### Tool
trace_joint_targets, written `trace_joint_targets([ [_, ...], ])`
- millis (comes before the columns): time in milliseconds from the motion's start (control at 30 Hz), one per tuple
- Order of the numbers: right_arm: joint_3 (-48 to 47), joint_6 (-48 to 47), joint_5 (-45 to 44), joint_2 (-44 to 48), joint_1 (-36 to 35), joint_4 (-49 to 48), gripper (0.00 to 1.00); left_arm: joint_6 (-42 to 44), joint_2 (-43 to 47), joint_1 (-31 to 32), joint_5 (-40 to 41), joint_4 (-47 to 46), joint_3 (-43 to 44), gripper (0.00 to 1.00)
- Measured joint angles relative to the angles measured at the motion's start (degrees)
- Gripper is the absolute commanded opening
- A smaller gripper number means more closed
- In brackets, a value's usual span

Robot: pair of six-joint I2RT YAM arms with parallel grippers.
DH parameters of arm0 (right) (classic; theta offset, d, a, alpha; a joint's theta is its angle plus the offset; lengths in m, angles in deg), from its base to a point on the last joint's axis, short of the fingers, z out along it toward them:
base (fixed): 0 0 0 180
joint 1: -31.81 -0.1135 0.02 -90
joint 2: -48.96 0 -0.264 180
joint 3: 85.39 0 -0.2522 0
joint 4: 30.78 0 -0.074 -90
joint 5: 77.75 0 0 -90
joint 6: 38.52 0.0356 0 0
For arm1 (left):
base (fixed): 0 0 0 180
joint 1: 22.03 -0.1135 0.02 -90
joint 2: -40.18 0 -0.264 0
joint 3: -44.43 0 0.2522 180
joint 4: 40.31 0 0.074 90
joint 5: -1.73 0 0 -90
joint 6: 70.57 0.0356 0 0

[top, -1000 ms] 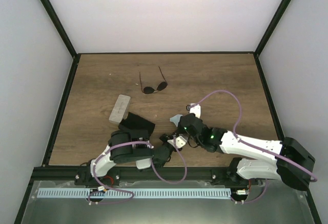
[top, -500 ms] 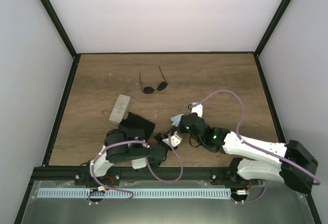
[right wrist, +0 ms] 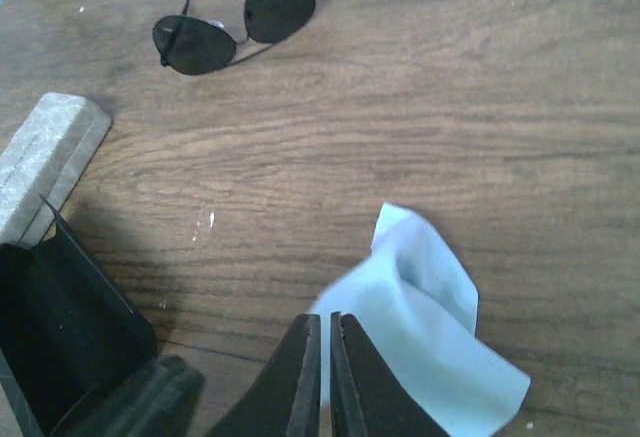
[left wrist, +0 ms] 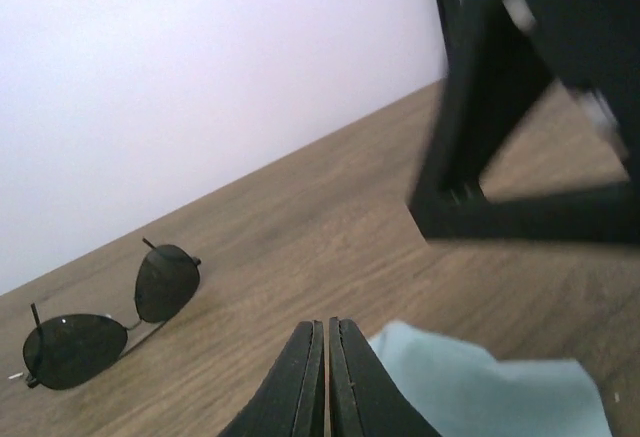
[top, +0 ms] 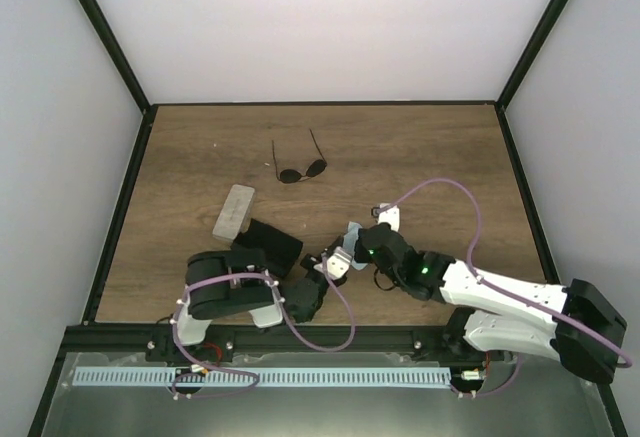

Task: Organize the sunglasses
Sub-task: Adjust the glasses cleaning cloth at the center of the board.

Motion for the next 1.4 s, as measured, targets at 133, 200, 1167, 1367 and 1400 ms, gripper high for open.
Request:
trace_joint_targets([
  [133, 1.46, 0.15, 0.68, 0.00, 0.00, 0.31, 0.07, -0.07, 2.27, -0.52, 0.04, 0.00, 0.72, 0.04],
  [200, 1.64, 0.13, 1.03, -0.04, 0.00, 0.66, 0.20, -0.39, 2.47, -0.74, 0.61, 0.09, 0.68, 0.07],
  [1167, 0.81, 5.88, 5.14, -21.03, -0.85, -0.66, 0.13, -31.52, 40.48, -6.71, -5.22, 34.23, -8.79, 0.79],
  [1367, -1.46, 5.75, 4.37, -22.88, -0.92, 1.88, 0.01, -34.56, 43.67, -6.88, -2.67, 44.70, -4.59, 0.96],
  [1400, -2.14, 5.77, 4.81, -22.91, -0.92, 3.30, 0.01, -35.32, 43.65, -7.17, -2.54, 46.99, -2.86, 0.96],
])
